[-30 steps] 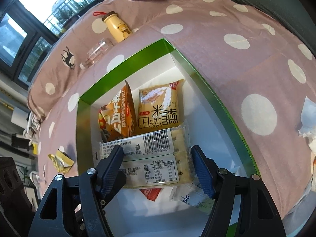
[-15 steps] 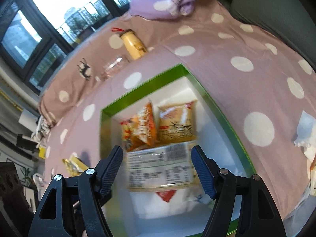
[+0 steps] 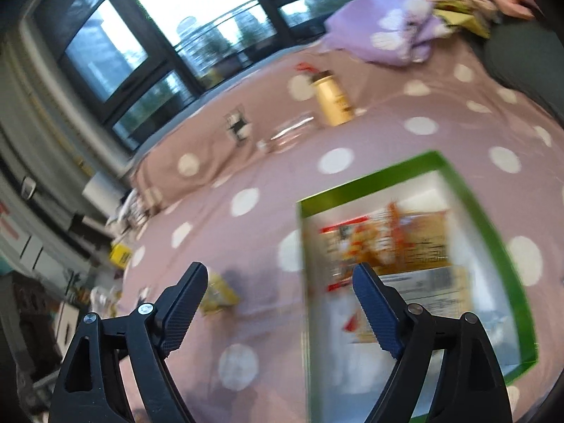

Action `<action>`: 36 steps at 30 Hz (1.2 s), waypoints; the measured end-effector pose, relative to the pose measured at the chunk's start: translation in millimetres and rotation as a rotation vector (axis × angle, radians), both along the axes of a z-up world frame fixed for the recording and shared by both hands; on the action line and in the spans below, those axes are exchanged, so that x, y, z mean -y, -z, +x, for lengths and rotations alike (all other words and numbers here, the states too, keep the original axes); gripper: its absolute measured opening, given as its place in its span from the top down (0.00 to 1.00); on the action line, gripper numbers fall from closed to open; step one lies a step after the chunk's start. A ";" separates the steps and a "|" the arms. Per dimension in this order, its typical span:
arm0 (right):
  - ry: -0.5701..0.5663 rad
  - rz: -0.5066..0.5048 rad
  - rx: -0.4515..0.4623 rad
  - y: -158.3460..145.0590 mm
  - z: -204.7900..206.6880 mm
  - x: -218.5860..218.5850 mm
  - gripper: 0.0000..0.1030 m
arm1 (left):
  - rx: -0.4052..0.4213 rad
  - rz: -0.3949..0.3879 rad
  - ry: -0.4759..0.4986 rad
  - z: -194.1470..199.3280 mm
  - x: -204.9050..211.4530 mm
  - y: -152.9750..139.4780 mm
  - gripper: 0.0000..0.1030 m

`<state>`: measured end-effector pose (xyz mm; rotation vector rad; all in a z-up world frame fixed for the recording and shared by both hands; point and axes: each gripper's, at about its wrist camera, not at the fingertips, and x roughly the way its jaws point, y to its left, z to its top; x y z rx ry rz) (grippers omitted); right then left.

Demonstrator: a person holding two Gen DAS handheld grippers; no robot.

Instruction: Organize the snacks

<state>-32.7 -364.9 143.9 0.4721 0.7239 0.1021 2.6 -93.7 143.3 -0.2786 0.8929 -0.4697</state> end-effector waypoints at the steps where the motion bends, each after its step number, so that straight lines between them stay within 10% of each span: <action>1: -0.009 -0.002 -0.003 -0.5 1.7 -5.5 0.17 | -0.001 -0.003 -0.017 -0.3 -11.2 0.6 0.17; 19: -0.207 -0.118 -0.194 38.0 83.8 -143.0 0.17 | -0.073 0.001 -0.233 20.2 -135.5 56.2 0.07; 36: -0.308 -0.254 -0.344 109.4 153.1 -186.1 0.17 | -0.144 0.031 -0.310 40.3 -147.4 86.8 0.07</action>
